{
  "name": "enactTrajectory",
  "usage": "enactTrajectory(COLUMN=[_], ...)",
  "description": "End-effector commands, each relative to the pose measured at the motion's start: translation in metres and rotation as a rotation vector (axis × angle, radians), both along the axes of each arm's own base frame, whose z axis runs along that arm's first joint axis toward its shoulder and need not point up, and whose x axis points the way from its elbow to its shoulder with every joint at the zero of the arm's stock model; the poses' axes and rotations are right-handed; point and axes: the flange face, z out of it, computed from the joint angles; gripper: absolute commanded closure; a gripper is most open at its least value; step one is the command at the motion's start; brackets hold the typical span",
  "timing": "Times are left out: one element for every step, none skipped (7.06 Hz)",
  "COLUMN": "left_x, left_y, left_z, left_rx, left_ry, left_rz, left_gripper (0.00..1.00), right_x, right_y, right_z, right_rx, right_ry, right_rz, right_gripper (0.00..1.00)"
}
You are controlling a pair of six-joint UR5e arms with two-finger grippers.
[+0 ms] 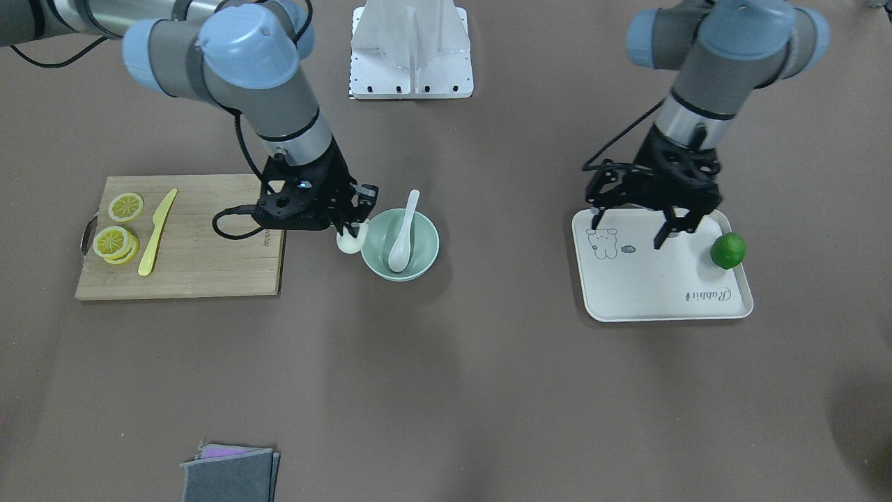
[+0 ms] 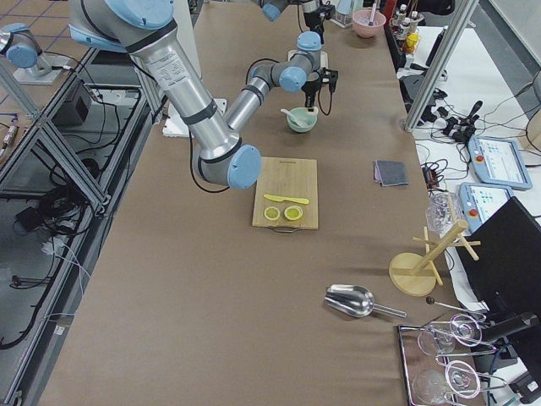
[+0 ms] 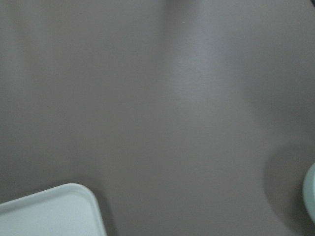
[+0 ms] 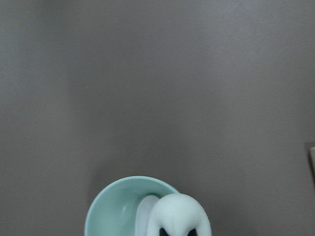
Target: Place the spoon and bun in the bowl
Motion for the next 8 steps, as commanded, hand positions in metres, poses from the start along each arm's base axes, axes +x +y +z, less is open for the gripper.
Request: enactTrajectory(left_x=[-0.073,-0.072,-0.071,-0.072,-0.071,-0.071,-0.069,-0.07], left_y=[-0.021,-0.028,-0.03,-0.028,-0.031,-0.031,-0.032,-0.032], left_z=[0.025,0.03,0.026,0.026,0.03,0.025,0.026,0.023], left_rx=[-0.022,-0.029,-0.025,-0.019,-0.018,-0.009,-0.01,0.0], left_ry=[0.018,0.011,0.017,0.02,0.006,0.012,0.009,0.013], left_rz=[0.011,0.007,0.009,0.009,0.003,0.004,0.007,0.005], left_gripper=[0.02,0.02,0.02,0.02,0.02,0.02,0.02,0.02], right_x=[-0.066,-0.075,-0.081,-0.09,-0.091,-0.089,-0.082,-0.039], right_y=[0.012,0.01,0.01,0.019,0.021,0.022,0.019,-0.002], right_z=[-0.011,-0.002,0.002,0.004,-0.006,-0.009,-0.012,-0.01], right_rx=[0.009,0.003,-0.005,-0.009,-0.004,0.002,0.006,-0.026], right_ry=[0.009,0.022,0.033,0.036,0.025,0.025,0.019,0.066], right_rz=[0.017,0.011,0.009,-0.007,-0.011,-0.021,-0.016,0.029], right_gripper=[1.0,1.0,0.31,0.0,0.0,0.0,0.0,0.0])
